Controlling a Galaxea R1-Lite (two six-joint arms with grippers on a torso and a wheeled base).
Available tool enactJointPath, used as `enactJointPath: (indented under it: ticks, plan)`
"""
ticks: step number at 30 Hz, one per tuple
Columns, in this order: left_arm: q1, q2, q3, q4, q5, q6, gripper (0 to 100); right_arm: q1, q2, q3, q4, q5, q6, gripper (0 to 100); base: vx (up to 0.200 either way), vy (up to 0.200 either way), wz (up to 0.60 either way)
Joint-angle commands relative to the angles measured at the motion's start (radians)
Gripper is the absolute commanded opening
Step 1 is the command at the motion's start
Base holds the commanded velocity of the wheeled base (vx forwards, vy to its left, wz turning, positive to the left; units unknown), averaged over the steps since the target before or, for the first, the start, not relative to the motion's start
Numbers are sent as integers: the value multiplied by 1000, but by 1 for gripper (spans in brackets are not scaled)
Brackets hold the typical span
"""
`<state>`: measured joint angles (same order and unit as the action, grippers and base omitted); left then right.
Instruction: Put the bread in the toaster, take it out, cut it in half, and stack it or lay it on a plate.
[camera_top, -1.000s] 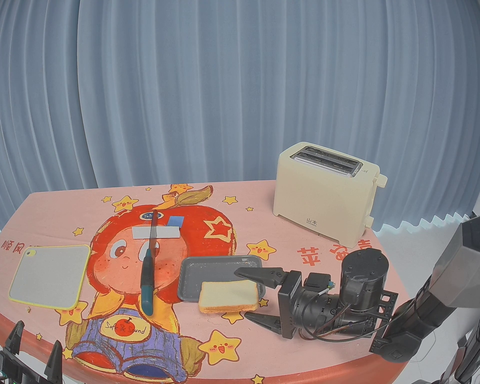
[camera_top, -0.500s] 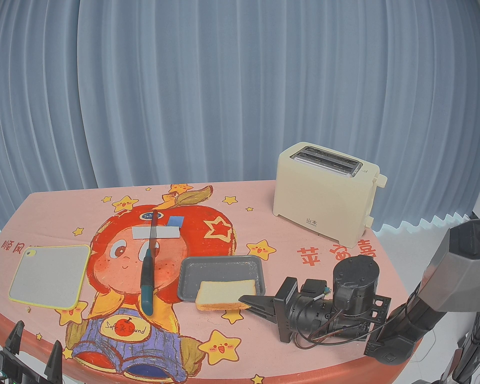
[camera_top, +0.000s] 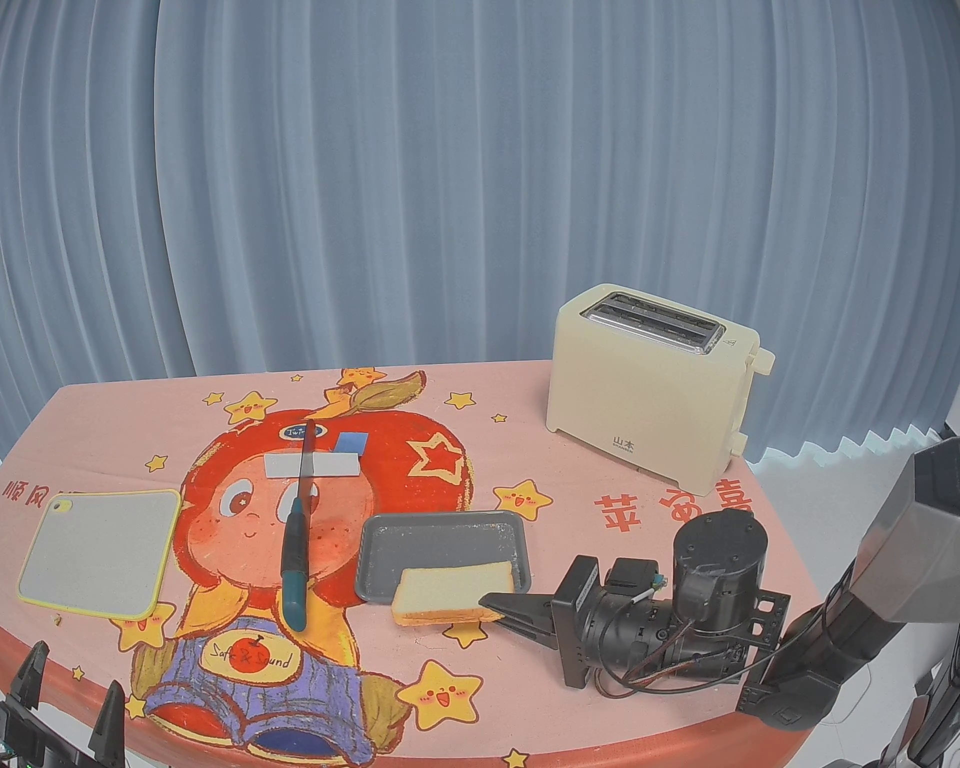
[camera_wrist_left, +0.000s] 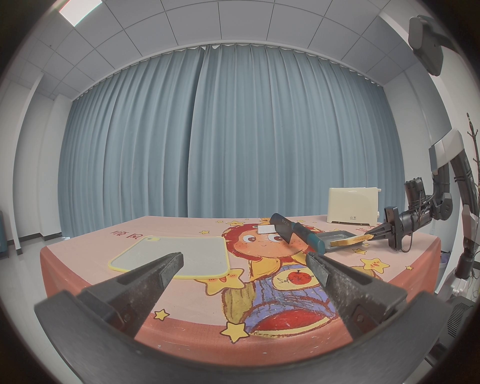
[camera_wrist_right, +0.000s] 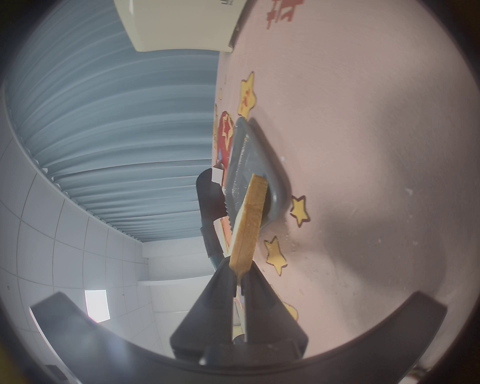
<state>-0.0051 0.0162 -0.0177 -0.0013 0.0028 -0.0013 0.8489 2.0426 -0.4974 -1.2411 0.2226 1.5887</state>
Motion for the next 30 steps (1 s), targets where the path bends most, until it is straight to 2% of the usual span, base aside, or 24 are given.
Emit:
enactJointPath:
  ticks: [1, 9, 17, 22, 30]
  plan:
    - [1, -2, 18, 0, 0, 0, 100, 2, -36, 7, -5, 0, -16, 0, 0, 0, 0]
    - [-1, -2, 18, 0, 0, 0, 100, 10, -70, 16, -8, -8, -70, 0, 0, 0, 0]
    - [1, -2, 18, 0, 0, 0, 100, 22, -157, 48, -6, -8, -144, 0, 0, 0, 0]
    - [1, -2, 18, 0, 0, 0, 100, 22, -191, 56, -5, -8, -165, 0, 0, 0, 0]
    - [-1, -2, 18, 0, 0, 0, 100, 15, -254, 82, -6, -19, -282, 0, 0, 0, 0]
